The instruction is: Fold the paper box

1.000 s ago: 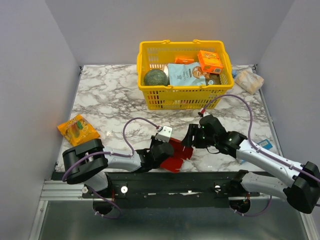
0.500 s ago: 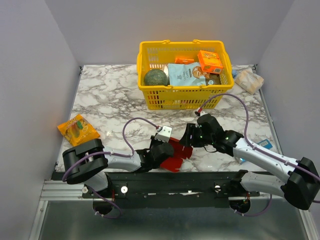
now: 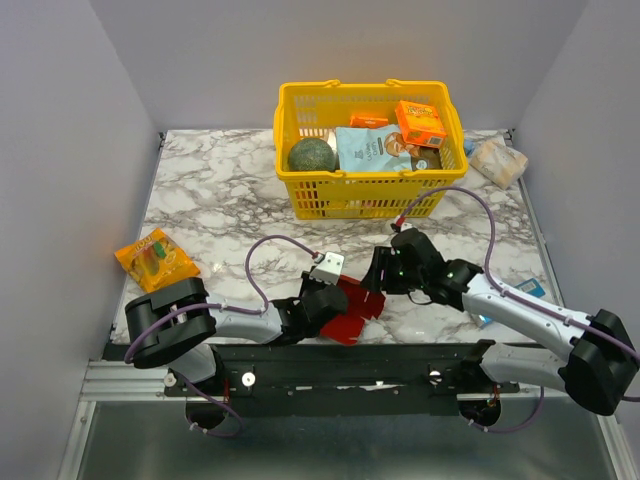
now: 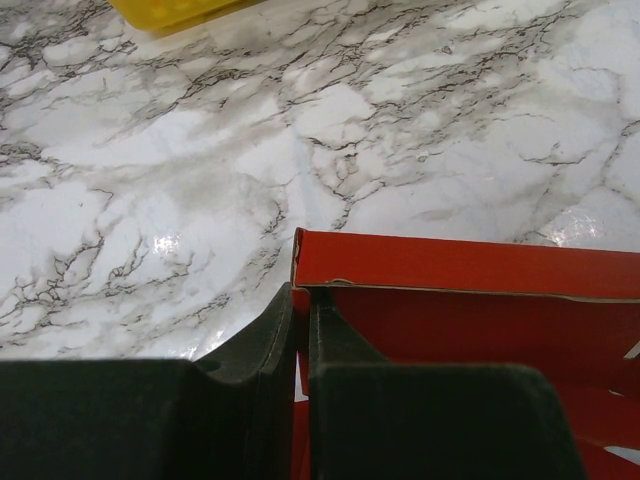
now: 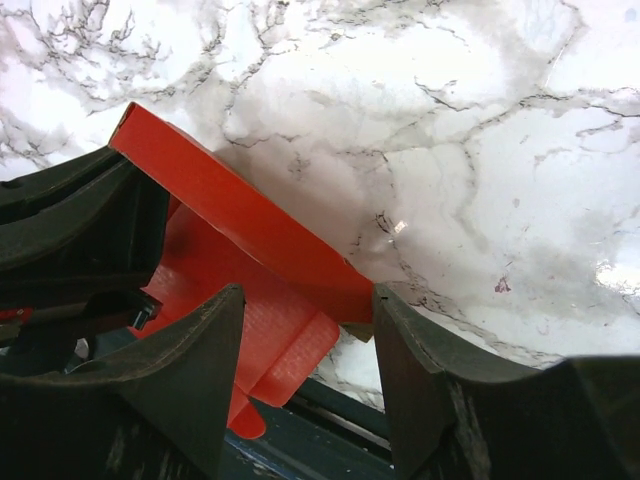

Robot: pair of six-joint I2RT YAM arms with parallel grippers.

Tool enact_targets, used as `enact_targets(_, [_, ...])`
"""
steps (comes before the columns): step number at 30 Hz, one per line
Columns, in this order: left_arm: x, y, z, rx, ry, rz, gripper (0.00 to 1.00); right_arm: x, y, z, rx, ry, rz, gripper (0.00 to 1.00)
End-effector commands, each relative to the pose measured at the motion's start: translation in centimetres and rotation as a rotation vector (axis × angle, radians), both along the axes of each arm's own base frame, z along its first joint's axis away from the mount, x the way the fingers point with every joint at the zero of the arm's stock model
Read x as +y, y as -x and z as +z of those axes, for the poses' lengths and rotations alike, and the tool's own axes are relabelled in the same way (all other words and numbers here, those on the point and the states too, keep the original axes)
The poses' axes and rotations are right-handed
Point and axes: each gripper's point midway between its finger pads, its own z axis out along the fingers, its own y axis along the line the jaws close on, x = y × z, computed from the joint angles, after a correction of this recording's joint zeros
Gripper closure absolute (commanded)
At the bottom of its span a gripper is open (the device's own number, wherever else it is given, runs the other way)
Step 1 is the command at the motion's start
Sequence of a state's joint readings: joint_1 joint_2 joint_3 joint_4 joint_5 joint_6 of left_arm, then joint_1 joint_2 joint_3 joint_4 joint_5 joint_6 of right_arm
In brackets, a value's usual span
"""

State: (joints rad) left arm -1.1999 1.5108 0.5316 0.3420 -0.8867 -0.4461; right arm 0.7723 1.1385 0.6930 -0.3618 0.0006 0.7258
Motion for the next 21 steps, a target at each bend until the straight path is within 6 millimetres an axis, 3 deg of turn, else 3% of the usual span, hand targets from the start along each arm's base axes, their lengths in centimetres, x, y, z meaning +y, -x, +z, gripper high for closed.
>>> enact_targets(1, [1.3,-0.1,0.0,-0.025,-0.048,0.046,1.0,-0.8,1.1,-1.5,0.06,0.049,-0.006,0.38])
enact_targets(10, [0.8,-0.1,-0.1,-0.022,-0.054,0.043,1.0,0.1,1.4,-1.2,0.056,0.034,0.005,0.39])
enact_targets(13, [1.2,-0.5,0.2,-0.041,-0.042,0.092,1.0,-0.2,0.0,-0.3,0.007,0.065,-0.03,0.38])
enact_targets(18, [2.0,-1.9,0.6,-0.061,-0.022,0.2,1.0,-0.9,-2.3,2.9,-0.096,0.134,-0.059,0.25])
enact_targets(21, [2.1,-2.4,0.7,-0.06,0.04,0.226,1.0,-1.9,-2.8,2.7,-0.125,0.177,-0.083,0.22])
